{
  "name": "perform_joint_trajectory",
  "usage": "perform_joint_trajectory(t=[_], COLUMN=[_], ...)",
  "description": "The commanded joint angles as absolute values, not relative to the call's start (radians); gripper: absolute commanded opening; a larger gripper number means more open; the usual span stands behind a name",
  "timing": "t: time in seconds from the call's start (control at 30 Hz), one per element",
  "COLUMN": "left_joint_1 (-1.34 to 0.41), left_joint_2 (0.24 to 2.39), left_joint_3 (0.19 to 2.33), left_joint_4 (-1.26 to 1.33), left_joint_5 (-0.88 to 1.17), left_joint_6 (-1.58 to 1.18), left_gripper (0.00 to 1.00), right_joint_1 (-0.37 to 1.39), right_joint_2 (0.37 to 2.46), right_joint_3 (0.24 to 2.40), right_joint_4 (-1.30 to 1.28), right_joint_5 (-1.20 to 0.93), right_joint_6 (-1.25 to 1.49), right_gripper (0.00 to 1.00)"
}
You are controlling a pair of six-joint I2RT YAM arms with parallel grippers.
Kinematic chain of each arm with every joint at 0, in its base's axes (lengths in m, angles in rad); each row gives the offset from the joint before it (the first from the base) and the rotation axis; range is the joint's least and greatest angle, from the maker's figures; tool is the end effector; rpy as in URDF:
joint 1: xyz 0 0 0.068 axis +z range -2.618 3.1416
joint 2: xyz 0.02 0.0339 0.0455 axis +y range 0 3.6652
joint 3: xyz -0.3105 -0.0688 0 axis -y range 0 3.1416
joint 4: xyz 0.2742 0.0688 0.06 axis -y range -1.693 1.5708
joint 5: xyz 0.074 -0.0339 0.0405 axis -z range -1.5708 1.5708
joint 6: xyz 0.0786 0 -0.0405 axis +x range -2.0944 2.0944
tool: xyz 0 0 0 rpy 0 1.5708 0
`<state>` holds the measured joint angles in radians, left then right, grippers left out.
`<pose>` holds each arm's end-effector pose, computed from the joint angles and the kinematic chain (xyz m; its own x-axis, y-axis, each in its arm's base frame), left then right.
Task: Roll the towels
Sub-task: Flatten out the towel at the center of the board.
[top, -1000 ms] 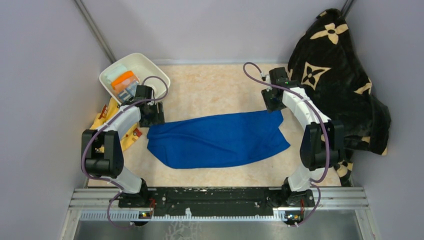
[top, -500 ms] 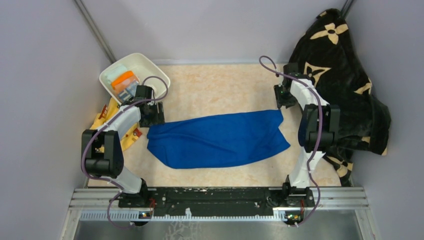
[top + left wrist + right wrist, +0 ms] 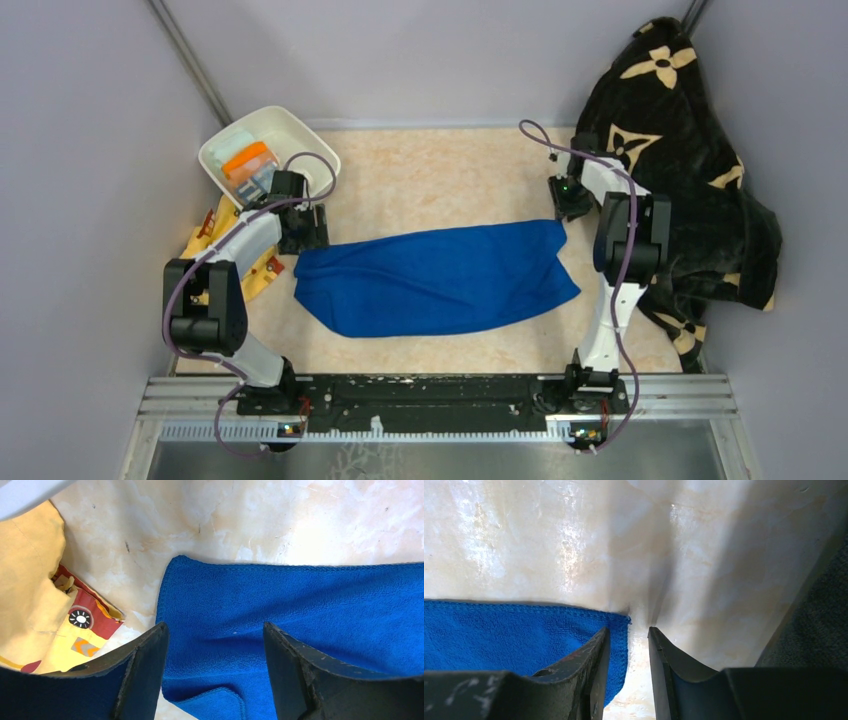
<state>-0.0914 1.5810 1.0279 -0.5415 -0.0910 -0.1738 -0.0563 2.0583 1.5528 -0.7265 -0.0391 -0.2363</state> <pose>0.3570 -0.0255 0.1957 -0.8802 -0.0923 -0.4655 -0.1044 0.9945 0.0003 0.4845 -0.0242 0.1637 -0.9256 -0.1821 -0.3317 -0.1784 0.9831 -0.0420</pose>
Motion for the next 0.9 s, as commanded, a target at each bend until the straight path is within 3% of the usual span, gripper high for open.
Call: perform_joint_trajectory(t=[0.0, 0.37, 0.5, 0.73, 0.87], left_joint_1=[-0.086, -0.086, -0.086, -0.077, -0.077], left_joint_2=[1.59, 1.589, 1.591, 1.596, 1.638], left_joint_3=[1.034, 1.037, 1.039, 1.092, 1.175], left_joint_4=[-0.534, -0.534, -0.535, -0.546, -0.558], left_joint_5=[-0.099, -0.096, -0.097, -0.085, -0.103], left_joint_6=[-0.154, -0.154, -0.153, -0.16, -0.152], left_gripper=[0.75, 0.75, 0.75, 0.75, 0.75], right_joint_1=[-0.065, -0.064, -0.065, -0.065, -0.065], right_joint_2=[2.067, 2.108, 2.127, 2.121, 2.107], right_joint_3=[1.595, 1.523, 1.487, 1.479, 1.529], right_joint_4=[-0.707, -0.692, -0.692, -0.658, -0.658], right_joint_5=[-0.101, -0.114, -0.08, 0.007, 0.098], right_joint_6=[-0.263, -0.272, -0.267, -0.24, -0.236], right_gripper=[0.34, 0.29, 0.23, 0.0, 0.0])
